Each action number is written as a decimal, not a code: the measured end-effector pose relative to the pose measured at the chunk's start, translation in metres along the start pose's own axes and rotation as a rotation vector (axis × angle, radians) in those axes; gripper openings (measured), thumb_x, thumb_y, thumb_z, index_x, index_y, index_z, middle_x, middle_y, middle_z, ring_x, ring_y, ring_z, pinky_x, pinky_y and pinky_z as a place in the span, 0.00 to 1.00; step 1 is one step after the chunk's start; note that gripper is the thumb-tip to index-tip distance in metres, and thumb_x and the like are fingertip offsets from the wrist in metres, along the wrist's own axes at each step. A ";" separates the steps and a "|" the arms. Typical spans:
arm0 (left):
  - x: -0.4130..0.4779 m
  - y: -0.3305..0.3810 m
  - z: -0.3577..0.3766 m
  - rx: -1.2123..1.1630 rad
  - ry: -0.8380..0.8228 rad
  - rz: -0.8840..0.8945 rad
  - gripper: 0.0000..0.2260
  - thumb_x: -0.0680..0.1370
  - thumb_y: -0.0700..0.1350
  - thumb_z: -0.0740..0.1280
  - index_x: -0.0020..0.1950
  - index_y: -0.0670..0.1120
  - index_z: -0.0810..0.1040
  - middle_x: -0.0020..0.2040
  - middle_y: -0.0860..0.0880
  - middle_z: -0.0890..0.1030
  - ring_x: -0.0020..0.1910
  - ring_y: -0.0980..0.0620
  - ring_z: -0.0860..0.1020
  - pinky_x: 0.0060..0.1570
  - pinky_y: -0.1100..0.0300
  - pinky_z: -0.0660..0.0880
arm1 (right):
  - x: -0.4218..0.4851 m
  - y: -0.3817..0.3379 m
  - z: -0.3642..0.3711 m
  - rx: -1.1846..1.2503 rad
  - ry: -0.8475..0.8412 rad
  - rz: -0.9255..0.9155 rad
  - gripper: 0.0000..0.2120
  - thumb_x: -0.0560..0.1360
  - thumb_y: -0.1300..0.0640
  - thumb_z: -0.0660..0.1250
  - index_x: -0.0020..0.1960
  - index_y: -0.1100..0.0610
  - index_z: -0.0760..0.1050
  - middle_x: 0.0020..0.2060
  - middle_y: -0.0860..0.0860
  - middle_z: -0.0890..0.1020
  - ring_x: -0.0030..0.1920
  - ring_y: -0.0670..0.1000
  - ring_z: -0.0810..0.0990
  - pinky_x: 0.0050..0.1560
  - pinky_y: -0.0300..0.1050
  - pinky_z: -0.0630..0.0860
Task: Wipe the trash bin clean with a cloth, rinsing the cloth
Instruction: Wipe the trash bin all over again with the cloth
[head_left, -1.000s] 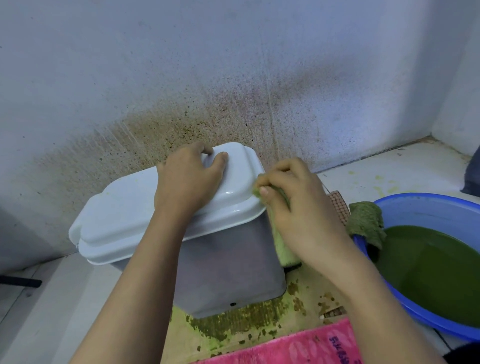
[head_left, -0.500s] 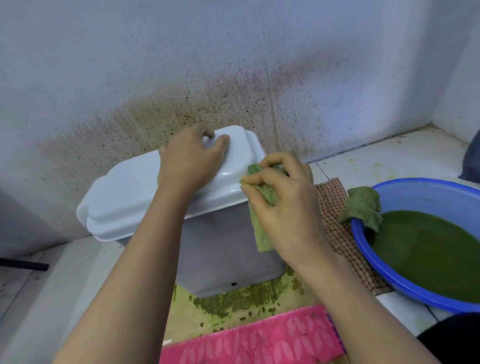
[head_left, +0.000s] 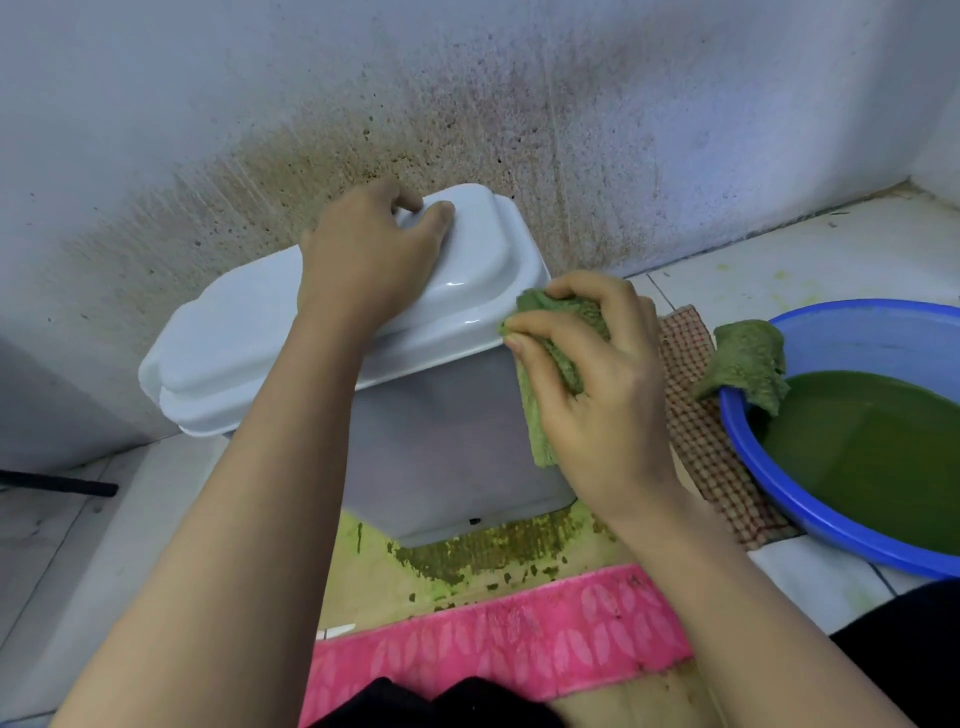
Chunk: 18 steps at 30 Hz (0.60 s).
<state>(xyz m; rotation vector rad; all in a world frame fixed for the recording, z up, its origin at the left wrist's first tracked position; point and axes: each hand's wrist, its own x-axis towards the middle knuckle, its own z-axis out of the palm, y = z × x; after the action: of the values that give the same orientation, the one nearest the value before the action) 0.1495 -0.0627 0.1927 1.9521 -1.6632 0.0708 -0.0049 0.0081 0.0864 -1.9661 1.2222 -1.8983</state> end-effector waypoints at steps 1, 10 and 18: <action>0.000 0.000 0.000 0.006 -0.002 0.000 0.15 0.76 0.60 0.63 0.53 0.52 0.81 0.52 0.52 0.80 0.58 0.46 0.77 0.65 0.44 0.69 | 0.000 0.003 0.003 -0.005 0.002 0.005 0.04 0.77 0.62 0.69 0.50 0.60 0.83 0.52 0.57 0.78 0.50 0.61 0.76 0.54 0.48 0.72; 0.004 0.000 0.003 0.026 -0.010 -0.030 0.15 0.77 0.60 0.64 0.56 0.53 0.81 0.56 0.52 0.81 0.60 0.49 0.76 0.59 0.56 0.70 | -0.002 0.018 0.006 0.041 0.026 0.054 0.05 0.78 0.63 0.68 0.50 0.61 0.82 0.51 0.57 0.77 0.49 0.62 0.76 0.52 0.56 0.74; 0.004 -0.002 0.003 0.039 -0.007 -0.015 0.15 0.76 0.61 0.63 0.56 0.54 0.81 0.57 0.54 0.81 0.61 0.48 0.76 0.67 0.46 0.68 | 0.001 0.026 0.002 0.125 0.105 0.165 0.05 0.77 0.64 0.68 0.51 0.62 0.82 0.52 0.53 0.73 0.54 0.56 0.77 0.58 0.52 0.74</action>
<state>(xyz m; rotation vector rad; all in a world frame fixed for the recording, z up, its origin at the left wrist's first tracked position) 0.1509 -0.0672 0.1913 1.9958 -1.6625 0.0913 -0.0150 -0.0102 0.0712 -1.6689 1.2177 -1.9640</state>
